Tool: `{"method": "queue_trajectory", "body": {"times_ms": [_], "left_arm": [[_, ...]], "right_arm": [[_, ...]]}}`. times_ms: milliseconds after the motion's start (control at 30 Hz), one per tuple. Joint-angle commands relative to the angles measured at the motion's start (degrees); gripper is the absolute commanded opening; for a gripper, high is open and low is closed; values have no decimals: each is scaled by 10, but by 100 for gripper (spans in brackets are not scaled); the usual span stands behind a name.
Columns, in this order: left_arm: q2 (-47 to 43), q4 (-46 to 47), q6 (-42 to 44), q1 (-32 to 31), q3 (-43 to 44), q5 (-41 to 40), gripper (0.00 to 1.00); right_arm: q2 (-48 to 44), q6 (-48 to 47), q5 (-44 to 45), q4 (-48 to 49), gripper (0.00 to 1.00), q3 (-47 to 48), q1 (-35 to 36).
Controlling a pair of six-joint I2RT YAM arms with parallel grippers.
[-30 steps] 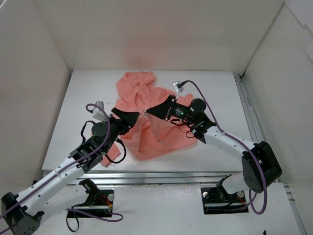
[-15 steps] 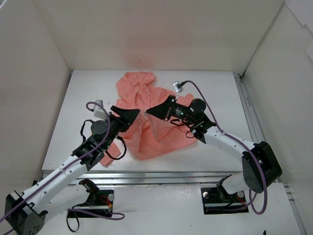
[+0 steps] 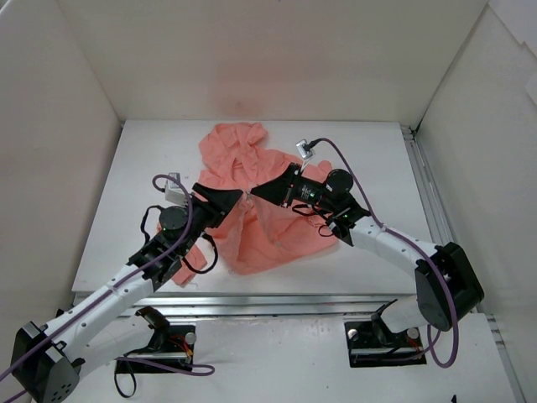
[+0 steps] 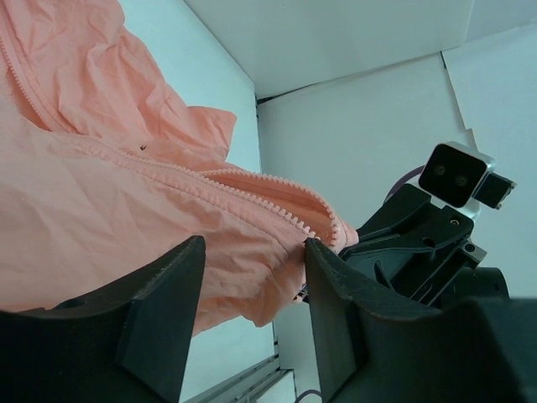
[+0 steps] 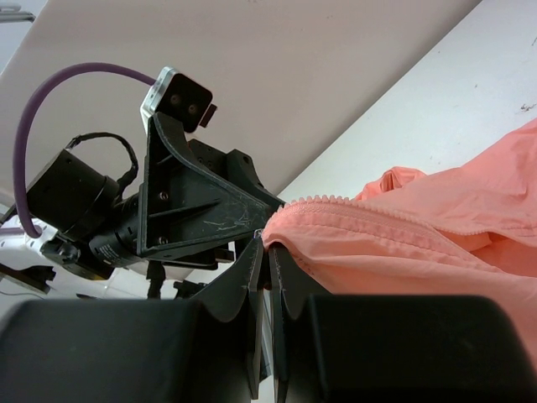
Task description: Zip up the jacket
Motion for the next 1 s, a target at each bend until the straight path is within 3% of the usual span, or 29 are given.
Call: {"method": "queue_trajectory", "body": {"times_ms": [0, 633, 733, 867, 967], "left_arm": [[-8, 46, -10, 5, 8, 8, 44], [-9, 136, -11, 5, -23, 34, 25], [-11, 142, -10, 5, -26, 34, 18], [-6, 154, -3, 5, -25, 68, 2], [-2, 155, -1, 5, -25, 76, 0]], "right_arm": [[-25, -7, -8, 39, 0, 25, 1], [-21, -1, -10, 38, 0, 24, 9], [-18, 3, -13, 36, 0, 25, 9], [-18, 3, -11, 36, 0, 21, 11], [-18, 5, -11, 35, 0, 23, 11]]}}
